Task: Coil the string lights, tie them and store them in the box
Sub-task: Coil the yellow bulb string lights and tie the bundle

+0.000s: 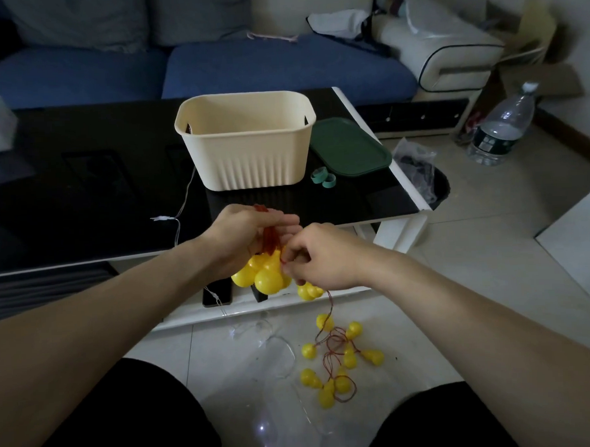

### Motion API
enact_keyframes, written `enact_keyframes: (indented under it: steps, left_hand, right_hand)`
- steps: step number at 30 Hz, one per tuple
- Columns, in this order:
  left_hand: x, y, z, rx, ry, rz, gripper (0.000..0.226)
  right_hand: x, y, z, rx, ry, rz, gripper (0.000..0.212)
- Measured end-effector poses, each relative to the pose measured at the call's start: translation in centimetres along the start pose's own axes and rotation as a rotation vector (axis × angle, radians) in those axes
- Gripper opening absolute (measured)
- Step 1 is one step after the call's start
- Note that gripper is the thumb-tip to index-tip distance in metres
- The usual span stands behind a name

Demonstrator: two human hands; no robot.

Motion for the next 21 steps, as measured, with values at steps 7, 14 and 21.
enact_keyframes:
  steps: [7, 14, 21]
  left_hand:
    - [1.8, 0.8, 0.4, 0.04, 0.196, -0.068, 0.037]
    - [2.3, -0.2, 1.6, 0.139, 0.62, -0.007, 0.041]
    - [2.2, -0.6, 1.6, 0.236, 0.778, -0.054, 0.043]
  right_hand:
    - [-0.2, 0.0, 0.0, -0.002, 0.041, 0.057, 0.016]
    - [-0.3, -0.2, -0.7, -0.01, 0.048, 0.101, 0.02]
    - [-3.1, -0.9, -2.7, 0.063, 0.107, 0.182, 0.026]
Point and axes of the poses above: each hand's wrist, its own y-axis towards the middle knuckle, its own z-axis out of the palm, x = y × z, the point moved 3 cm from there along y, towards the middle knuckle, and after that the axes turned 8 degrees about -z, right-handed, at the moved point
